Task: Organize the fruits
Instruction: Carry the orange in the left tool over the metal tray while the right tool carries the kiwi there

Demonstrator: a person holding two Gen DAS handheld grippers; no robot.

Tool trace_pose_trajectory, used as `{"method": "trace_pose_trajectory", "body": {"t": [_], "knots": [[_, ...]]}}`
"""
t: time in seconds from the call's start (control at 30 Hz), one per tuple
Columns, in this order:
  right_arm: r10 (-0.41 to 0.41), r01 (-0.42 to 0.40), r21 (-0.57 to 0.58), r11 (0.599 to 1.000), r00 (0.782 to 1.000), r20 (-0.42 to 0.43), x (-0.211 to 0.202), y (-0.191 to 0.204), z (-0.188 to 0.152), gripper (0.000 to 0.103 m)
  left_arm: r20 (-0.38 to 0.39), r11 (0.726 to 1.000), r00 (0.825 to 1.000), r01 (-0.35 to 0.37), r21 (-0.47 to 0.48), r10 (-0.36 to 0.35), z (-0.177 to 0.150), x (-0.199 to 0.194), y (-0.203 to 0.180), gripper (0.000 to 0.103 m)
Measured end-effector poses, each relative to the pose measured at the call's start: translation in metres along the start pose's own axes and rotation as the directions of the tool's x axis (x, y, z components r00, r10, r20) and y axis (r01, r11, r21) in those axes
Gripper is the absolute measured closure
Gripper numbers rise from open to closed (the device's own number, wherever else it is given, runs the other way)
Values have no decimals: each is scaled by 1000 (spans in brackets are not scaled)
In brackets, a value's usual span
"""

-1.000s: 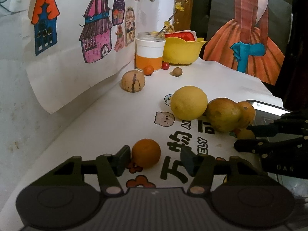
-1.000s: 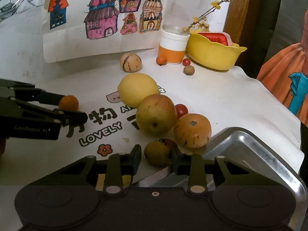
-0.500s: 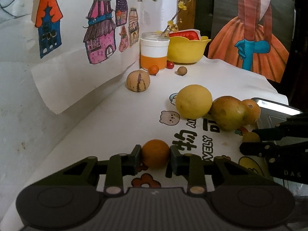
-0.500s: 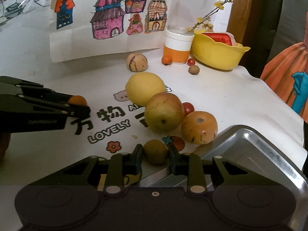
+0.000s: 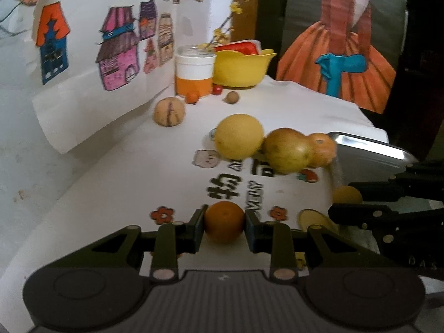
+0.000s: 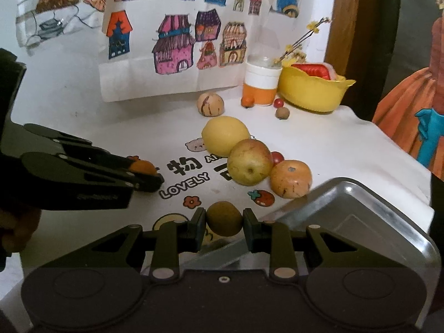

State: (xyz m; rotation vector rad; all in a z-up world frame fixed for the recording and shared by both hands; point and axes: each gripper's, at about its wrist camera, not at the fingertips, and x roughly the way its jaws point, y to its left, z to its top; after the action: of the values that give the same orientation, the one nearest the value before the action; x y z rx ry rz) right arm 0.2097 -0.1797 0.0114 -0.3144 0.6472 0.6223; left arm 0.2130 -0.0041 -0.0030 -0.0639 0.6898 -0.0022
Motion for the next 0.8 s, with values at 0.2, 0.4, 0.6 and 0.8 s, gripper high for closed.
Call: {"method": "trace_pose_trajectory", "body": {"t": [0.2, 0.4, 0.6, 0.8], "knots": [[-42, 41, 50, 998, 999, 21, -27, -6, -16, 72, 15, 998, 998, 60, 23, -60, -2, -12, -21, 69], [-95, 93, 99, 991, 995, 17, -52, -14, -37, 72, 27, 991, 992, 124, 49, -125, -6, -22, -45, 69], [-137, 135, 147, 980, 991, 1, -72, -20, -58, 72, 25, 981, 983, 179, 69, -181, -13, -28, -67, 69], [-188, 187, 184, 965, 982, -13, -91, -24, -78, 72, 5, 967, 971, 236, 94, -237, -21, -32, -88, 69]]}}
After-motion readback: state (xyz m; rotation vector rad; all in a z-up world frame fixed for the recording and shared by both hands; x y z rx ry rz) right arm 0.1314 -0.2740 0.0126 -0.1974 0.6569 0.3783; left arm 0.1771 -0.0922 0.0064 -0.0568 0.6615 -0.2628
